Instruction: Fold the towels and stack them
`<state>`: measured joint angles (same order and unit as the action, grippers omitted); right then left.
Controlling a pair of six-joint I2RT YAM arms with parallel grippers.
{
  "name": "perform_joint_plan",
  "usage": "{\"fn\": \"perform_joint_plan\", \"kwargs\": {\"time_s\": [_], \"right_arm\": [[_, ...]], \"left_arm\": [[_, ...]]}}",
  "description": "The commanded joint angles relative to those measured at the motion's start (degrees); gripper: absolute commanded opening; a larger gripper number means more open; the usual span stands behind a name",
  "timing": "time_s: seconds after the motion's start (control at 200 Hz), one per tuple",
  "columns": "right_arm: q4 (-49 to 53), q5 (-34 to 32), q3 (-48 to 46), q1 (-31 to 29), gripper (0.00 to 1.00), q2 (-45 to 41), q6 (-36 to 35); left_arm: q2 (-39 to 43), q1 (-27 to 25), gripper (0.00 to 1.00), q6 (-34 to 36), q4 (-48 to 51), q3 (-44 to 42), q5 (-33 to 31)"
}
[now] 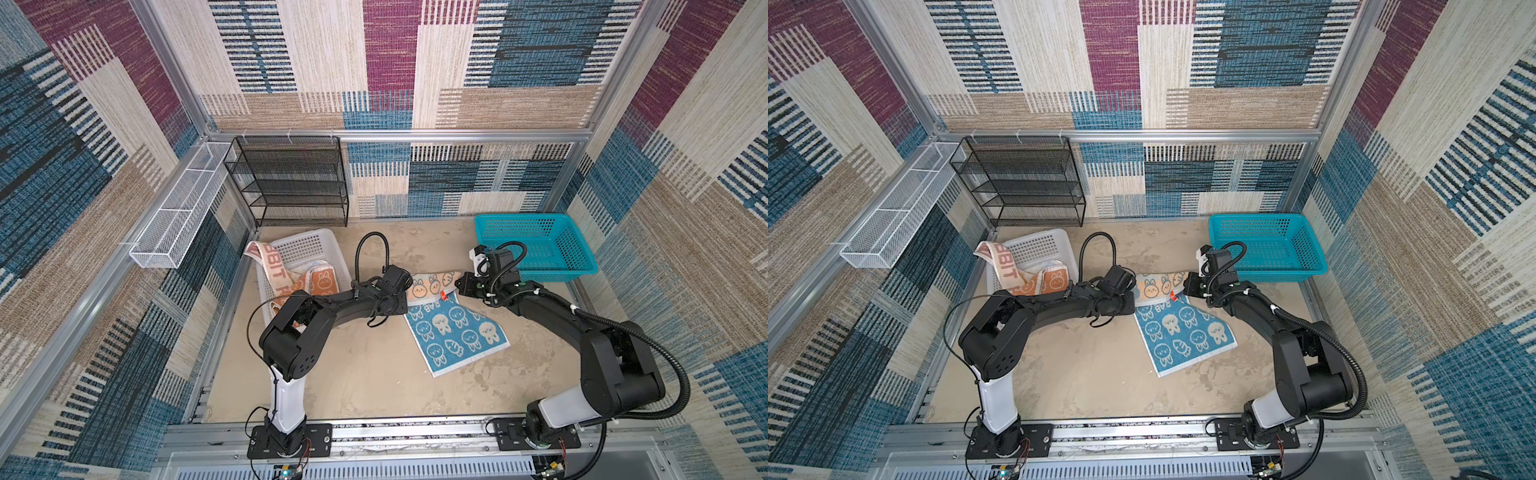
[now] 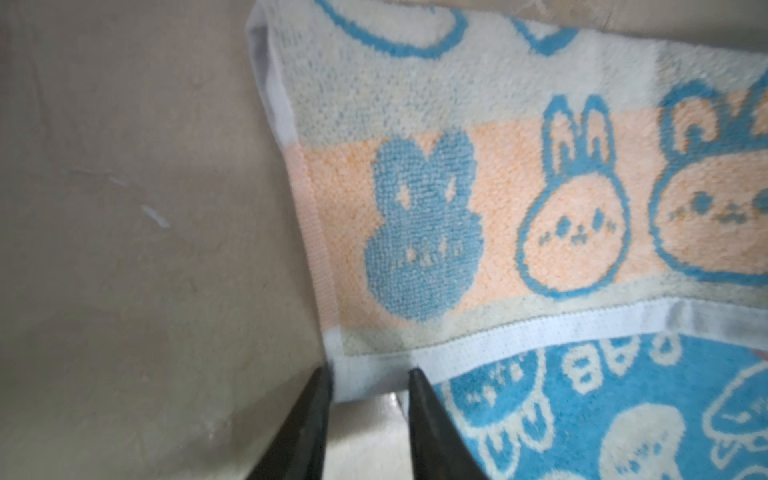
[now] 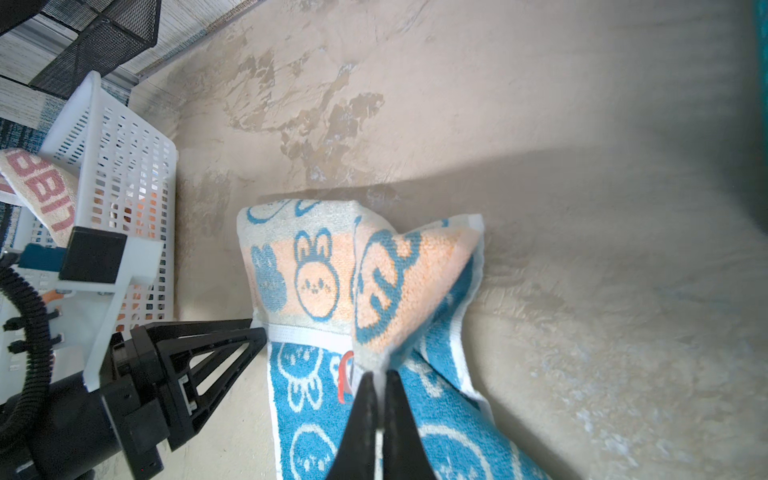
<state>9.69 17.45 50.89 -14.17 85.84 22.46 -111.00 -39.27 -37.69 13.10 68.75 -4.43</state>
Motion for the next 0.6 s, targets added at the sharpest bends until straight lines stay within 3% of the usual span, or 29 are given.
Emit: {"fn": "perform_joint_plan", "kwargs": {"time_s": [0.0, 0.406, 0.516, 0.596], "right_arm": [[-1.17, -0.16, -0.02, -0.04, 0.00, -0.44, -0.21], [-0.64, 0.17, -0.01, -0.02, 0.00, -1.78, -0.42], [-0.39, 0.54, 0.17, -0.06, 0.00, -2.29, -0.43], [0.28, 0.56, 0.77, -0.05, 0.00, -2.69, -0.68]], "left_arm": [[-0.82, -0.02, 0.24, -0.05, 3.88, -0.70, 0.58], [-2.64, -0.02, 0.11, 1.86, 4.51, 1.73, -0.40], [-2.31, 0.04, 0.00, 2.56, 5.37, 2.96, -0.61], [-0.83, 0.07, 0.00, 3.69, 6.29, 3.83, -1.50]]}}
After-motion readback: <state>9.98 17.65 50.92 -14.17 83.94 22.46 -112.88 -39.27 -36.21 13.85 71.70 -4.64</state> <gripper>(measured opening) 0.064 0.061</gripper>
